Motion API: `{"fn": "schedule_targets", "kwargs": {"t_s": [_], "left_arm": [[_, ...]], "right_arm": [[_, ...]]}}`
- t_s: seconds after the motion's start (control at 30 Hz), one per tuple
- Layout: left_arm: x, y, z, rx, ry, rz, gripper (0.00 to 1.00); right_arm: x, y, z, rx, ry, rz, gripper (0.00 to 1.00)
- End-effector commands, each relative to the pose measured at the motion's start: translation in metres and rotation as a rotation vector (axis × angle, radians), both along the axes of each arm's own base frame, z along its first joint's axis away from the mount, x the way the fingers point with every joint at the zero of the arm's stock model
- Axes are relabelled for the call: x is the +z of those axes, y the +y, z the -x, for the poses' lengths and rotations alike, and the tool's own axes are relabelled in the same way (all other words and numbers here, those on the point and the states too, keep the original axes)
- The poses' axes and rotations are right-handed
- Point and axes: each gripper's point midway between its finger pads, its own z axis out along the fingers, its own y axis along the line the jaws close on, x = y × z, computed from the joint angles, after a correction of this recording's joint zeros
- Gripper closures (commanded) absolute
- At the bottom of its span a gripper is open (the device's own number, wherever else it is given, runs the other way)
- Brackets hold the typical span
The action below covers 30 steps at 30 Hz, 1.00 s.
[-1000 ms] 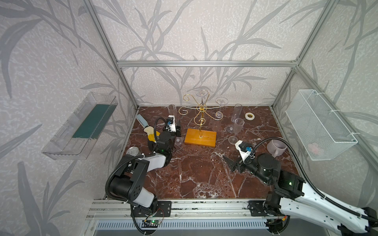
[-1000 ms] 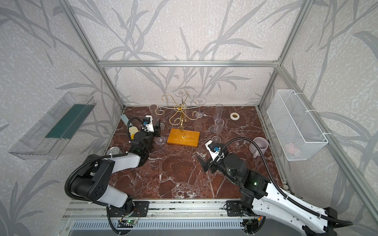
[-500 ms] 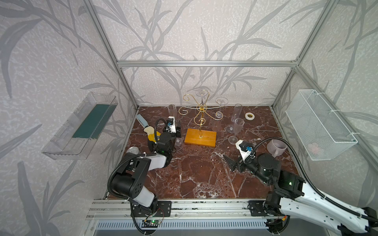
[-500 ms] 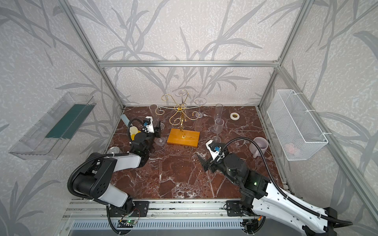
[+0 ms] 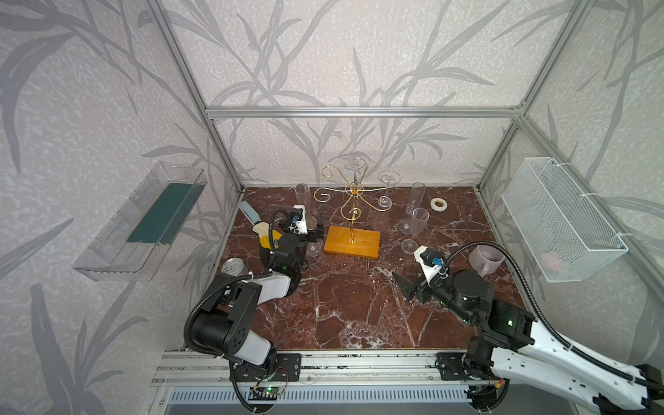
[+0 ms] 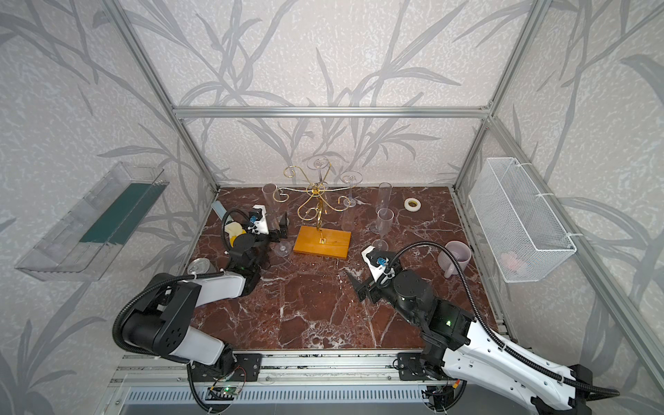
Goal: Take the wine glass off the wine glass rack
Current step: Place the wine glass at the top-left of the table, then pick up the wine glass from the wine glass rack.
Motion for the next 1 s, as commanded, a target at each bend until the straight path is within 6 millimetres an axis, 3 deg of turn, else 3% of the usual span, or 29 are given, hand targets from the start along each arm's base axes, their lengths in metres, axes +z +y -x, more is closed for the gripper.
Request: {"fn": "schedule_targets", "kwargs": {"t_s": [0.0, 0.23, 0.33, 0.5, 0.67, 0.83, 0.97], "left_arm": [[0.017, 0.01, 0.009, 0.034, -0.03, 0.007, 0.01], [0.041, 0.024, 0.033, 0.068, -0.012, 0.071, 0.01], [0.05, 0.036, 0.048, 0.11, 0.009, 0.107, 0.01], [0.065, 0.058, 0.081, 0.179, 0.052, 0.159, 0.01], [0.075, 0.061, 0.111, 0.139, 0.104, 0.194, 0.01], [0.076, 0.06, 0.133, 0.099, 0.134, 0.233, 0.01], [0.072, 0.057, 0.144, 0.066, 0.165, 0.251, 0.01]], "right_arm": [[0.007, -0.001, 0.001, -0.001, -0.025, -0.021, 0.01], [0.018, -0.01, -0.009, -0.082, -0.059, -0.049, 0.01], [0.035, -0.024, -0.022, -0.183, -0.034, -0.11, 0.01], [0.068, -0.025, -0.044, -0.158, 0.051, -0.162, 0.01], [0.107, -0.022, -0.085, -0.178, 0.107, -0.25, 0.01], [0.133, -0.002, -0.122, -0.076, 0.148, -0.308, 0.01], [0.146, -0.01, -0.163, -0.033, 0.205, -0.472, 0.17]]}}
